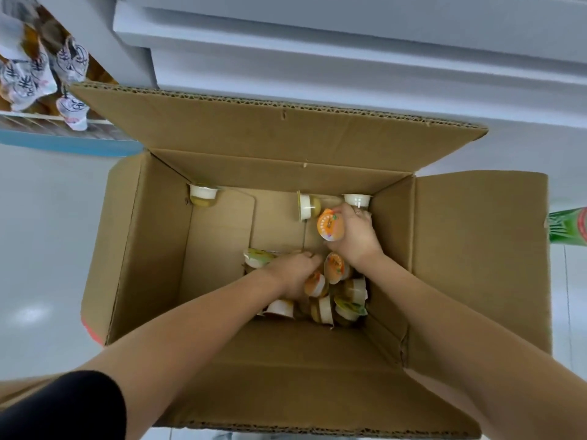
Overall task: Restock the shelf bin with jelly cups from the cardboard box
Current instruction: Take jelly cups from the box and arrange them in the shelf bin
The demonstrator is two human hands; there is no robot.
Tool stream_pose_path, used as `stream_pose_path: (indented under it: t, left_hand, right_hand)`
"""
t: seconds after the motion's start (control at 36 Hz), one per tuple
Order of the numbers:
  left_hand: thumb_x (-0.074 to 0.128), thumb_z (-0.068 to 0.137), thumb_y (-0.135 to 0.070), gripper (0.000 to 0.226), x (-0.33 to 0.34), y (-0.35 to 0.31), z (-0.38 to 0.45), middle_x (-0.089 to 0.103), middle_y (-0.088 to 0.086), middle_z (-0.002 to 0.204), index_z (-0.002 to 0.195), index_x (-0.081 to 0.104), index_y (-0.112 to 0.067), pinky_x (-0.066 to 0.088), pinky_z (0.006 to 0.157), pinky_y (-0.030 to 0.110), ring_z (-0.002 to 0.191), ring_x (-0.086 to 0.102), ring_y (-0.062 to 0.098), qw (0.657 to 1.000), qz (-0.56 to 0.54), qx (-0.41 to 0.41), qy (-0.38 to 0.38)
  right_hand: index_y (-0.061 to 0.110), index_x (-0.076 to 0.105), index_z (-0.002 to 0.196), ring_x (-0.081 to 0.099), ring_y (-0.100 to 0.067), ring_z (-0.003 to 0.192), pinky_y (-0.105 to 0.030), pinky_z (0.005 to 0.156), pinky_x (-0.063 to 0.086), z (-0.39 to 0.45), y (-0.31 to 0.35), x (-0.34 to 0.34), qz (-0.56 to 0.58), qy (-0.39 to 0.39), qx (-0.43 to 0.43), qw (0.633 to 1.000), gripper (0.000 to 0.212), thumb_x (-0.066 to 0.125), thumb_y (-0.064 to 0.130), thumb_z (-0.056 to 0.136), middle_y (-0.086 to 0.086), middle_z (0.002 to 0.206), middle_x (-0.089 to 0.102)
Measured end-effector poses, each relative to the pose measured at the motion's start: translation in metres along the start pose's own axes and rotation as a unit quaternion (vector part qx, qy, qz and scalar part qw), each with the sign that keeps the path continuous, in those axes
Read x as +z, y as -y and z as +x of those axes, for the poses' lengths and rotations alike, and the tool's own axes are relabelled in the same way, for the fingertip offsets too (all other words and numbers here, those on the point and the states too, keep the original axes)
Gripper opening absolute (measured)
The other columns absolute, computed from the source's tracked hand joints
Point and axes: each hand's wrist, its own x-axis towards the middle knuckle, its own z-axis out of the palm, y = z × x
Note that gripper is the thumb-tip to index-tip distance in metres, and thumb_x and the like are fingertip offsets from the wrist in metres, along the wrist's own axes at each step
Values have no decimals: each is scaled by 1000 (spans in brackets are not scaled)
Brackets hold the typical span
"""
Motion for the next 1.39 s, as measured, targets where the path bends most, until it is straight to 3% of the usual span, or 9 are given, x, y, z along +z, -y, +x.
stream_pose_path:
  t: [0.25, 0.5, 0.61, 0.78, 0.89, 1.03, 1.22, 1.31, 1.39]
  left_hand:
    - [84, 59, -23, 71, -26, 6, -30, 36, 1, 110, 117, 44, -13, 42, 78, 25, 93, 48, 17, 964, -202, -86, -147]
    - [73, 48, -24, 61, -111, -20, -113, 57, 5, 109, 105, 50, -26, 45, 76, 25, 97, 56, 21, 935, -289, -45, -202]
    - [78, 65, -8, 49, -150, -54, -168, 57, -9, 88, 107, 55, -16, 41, 58, 7, 71, 52, 1, 919, -325, -4, -224]
    - [77, 62, -9, 45, -183, -96, -245, 61, -7, 80, 103, 61, -16, 41, 57, 8, 63, 52, 0, 879, -347, 49, -323]
    - [75, 70, 8, 44, -181, -109, -273, 63, -7, 85, 106, 59, -11, 42, 59, 4, 63, 56, -8, 868, -335, 90, -354]
    - [85, 63, -14, 62, -181, -115, -281, 61, -16, 106, 117, 57, -25, 43, 72, 4, 87, 58, -10, 844, -325, 93, -417]
    - [87, 56, -15, 66, -186, -118, -285, 69, -11, 92, 113, 56, -26, 49, 73, 11, 83, 64, -2, 825, -368, 99, -418]
    - [85, 56, -17, 56, -190, -122, -285, 70, -15, 92, 106, 61, -28, 48, 73, 10, 86, 64, -2, 814, -391, 129, -411]
    - [83, 58, -19, 51, -191, -124, -283, 71, -10, 97, 103, 63, -28, 50, 75, 13, 89, 64, 0, 795, -438, 146, -393]
  right_hand:
    - [16, 50, 115, 47, -19, 110, -14, 72, 28, -25, 6, -17, 101, -16, -17, 995, 54, 75, 7, 68, -3, 109, 59]
    - [18, 40, 109, 52, -21, 83, -31, 59, 45, -81, 54, -101, 70, 65, -132, 987, 53, 70, 6, 67, -11, 101, 56]
    - [18, 46, 116, 49, -18, 93, -26, 68, 40, -105, 90, -152, 9, 43, -204, 978, 61, 76, 17, 63, -5, 108, 55]
    - [20, 57, 120, 56, -15, 96, -26, 82, 46, -160, 122, -215, -8, -44, -294, 955, 66, 71, 30, 57, 1, 106, 62]
    - [19, 45, 135, 48, -2, 92, 0, 73, 34, -192, 136, -240, 11, -68, -321, 945, 77, 77, 11, 66, 5, 115, 55]
    - [31, 44, 124, 58, -12, 80, -14, 63, 46, -210, 152, -260, 82, -54, -354, 930, 68, 80, 16, 69, 11, 108, 53]
    - [33, 62, 109, 52, -1, 74, -11, 64, 45, -215, 157, -282, 145, -21, -378, 914, 46, 81, 18, 70, 28, 97, 59]
    - [31, 65, 112, 60, -9, 80, -15, 67, 50, -214, 163, -281, 163, 4, -395, 904, 45, 80, 14, 73, 17, 106, 62]
    - [24, 64, 116, 65, -24, 91, -34, 66, 60, -212, 165, -282, 213, 39, -390, 895, 48, 79, 14, 72, 4, 115, 60]
